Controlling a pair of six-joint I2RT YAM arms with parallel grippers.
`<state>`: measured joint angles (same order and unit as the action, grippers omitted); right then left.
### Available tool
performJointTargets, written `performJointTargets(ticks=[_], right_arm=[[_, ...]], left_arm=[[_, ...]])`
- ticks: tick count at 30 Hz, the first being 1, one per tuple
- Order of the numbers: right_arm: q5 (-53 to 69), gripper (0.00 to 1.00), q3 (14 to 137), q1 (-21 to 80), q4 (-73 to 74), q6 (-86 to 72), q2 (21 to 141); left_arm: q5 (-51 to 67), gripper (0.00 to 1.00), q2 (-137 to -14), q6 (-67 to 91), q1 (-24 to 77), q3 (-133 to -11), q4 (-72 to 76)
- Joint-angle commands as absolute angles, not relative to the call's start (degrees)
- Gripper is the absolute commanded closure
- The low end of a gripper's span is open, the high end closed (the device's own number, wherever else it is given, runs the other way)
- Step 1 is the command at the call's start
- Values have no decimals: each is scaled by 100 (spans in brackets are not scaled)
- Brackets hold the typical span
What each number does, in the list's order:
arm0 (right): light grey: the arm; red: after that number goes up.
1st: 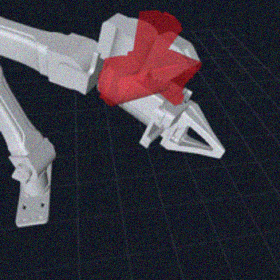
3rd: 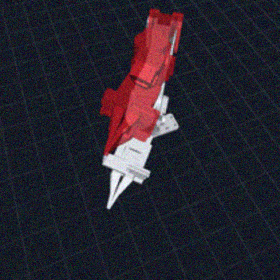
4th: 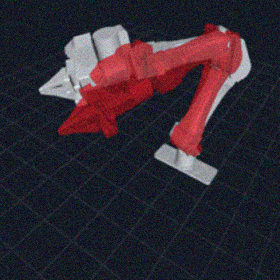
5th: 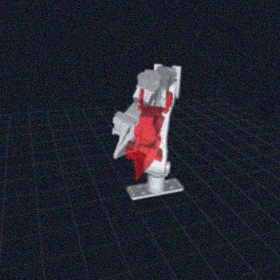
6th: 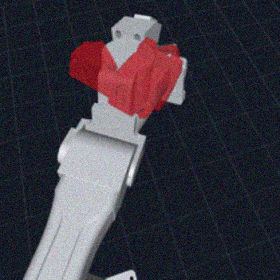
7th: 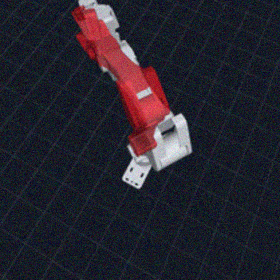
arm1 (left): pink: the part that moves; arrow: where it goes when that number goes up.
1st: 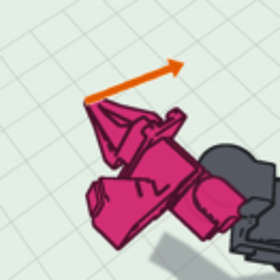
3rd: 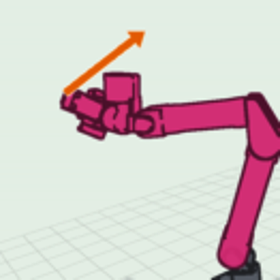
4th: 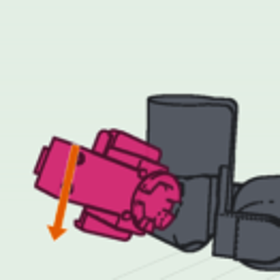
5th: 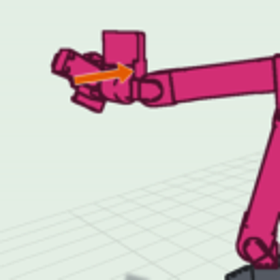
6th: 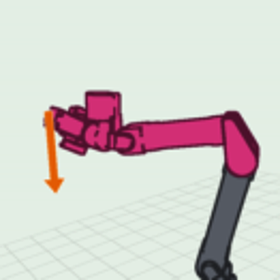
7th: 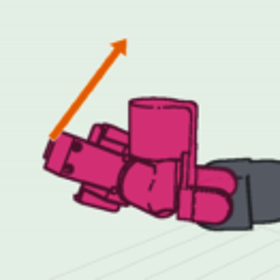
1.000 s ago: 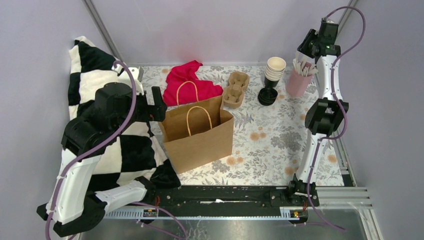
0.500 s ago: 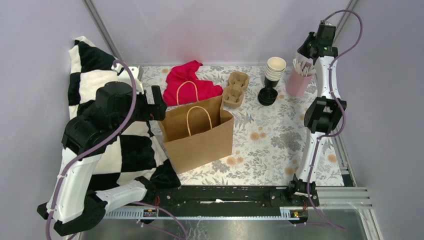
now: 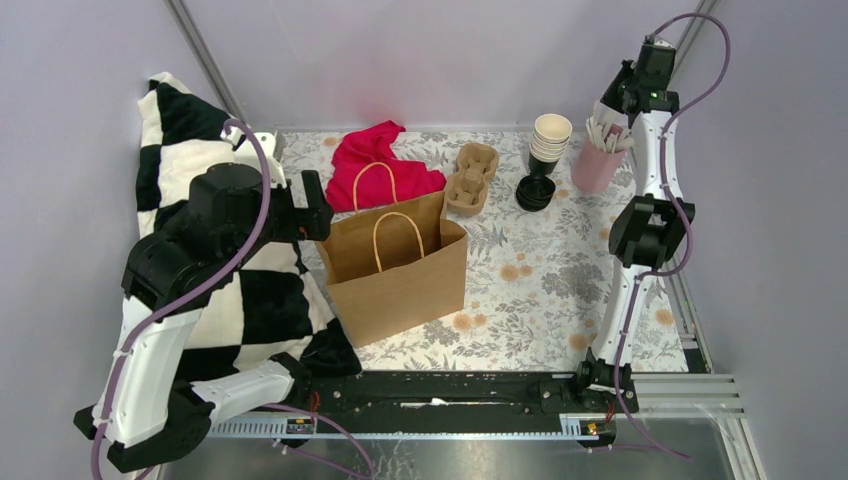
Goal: Pack the takeout coffee
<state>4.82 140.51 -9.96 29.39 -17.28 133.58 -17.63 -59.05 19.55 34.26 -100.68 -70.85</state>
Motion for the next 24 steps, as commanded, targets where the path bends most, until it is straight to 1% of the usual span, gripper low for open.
performJointTargets(ticks=[1,12,24], right_arm=[[45,92,14254,-985,2864,-1290,12544],[-177,92,14192,-990,2871,-1066,12027],[-272,98,14027,-987,2682,-1370,11110]], left_arm=[[-1802,1,-5878,2004,3428,-10277,-6958],[-1584,1,-5950,1899,3426,-10395,-6822],[-1557,1,-6020,1752,3428,-10682,-6663]])
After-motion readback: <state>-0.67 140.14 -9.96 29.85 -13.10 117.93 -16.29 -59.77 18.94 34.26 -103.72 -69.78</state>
